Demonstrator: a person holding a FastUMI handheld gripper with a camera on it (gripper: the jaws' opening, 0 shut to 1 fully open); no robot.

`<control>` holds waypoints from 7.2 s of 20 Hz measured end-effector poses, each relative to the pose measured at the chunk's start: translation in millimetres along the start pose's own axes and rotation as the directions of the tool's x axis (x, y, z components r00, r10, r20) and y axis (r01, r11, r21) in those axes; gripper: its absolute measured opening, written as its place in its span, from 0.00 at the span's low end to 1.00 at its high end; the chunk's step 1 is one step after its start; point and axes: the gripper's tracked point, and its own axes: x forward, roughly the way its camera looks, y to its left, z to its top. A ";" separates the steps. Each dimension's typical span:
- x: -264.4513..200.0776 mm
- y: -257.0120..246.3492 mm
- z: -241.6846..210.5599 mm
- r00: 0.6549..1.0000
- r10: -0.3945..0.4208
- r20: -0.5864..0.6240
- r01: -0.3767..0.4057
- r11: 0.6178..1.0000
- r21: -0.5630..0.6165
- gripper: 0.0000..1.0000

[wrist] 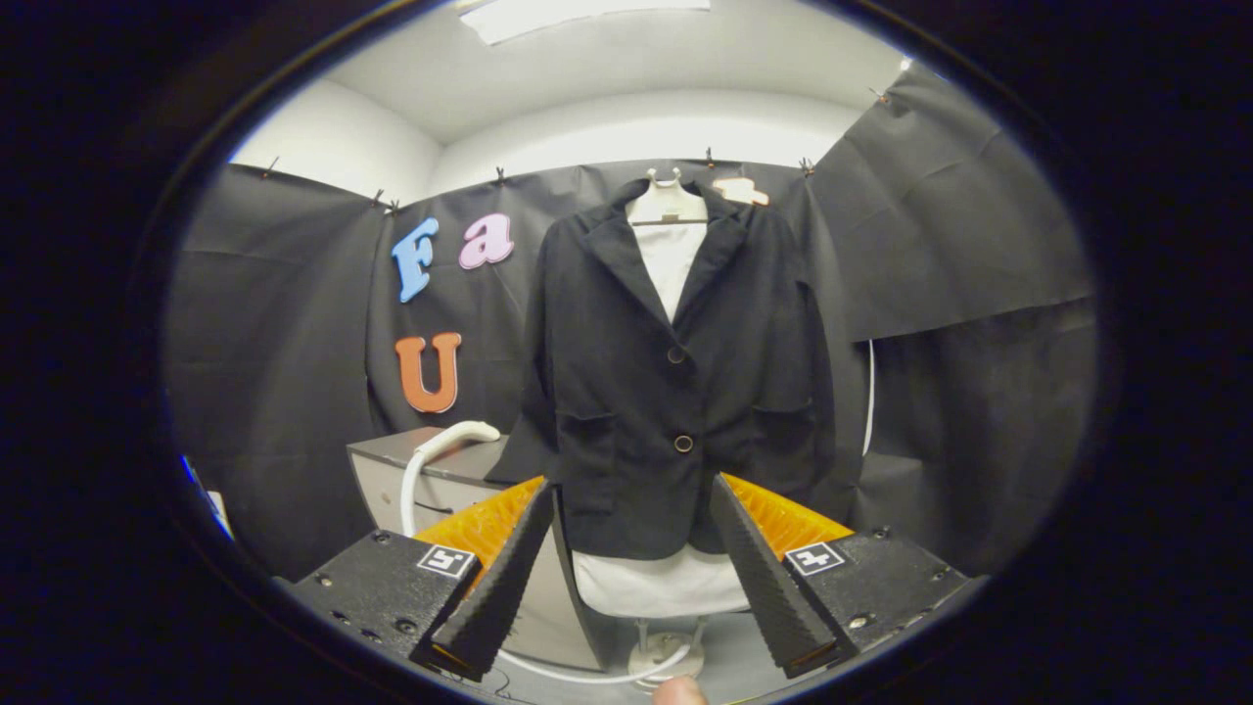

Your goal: Iron the clothes twice with a garment steamer, once on the left side and once on the right side.

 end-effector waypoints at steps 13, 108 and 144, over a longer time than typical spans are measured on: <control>90.3 173.7 43.2 0.990 0.129 -0.064 -0.124 0.989 0.078 1.00; 141.8 29.7 171.0 0.971 -0.226 0.077 0.227 0.974 -0.014 0.32; 107.6 -19.2 -34.1 0.907 -0.195 -0.372 0.170 0.980 -0.099 0.32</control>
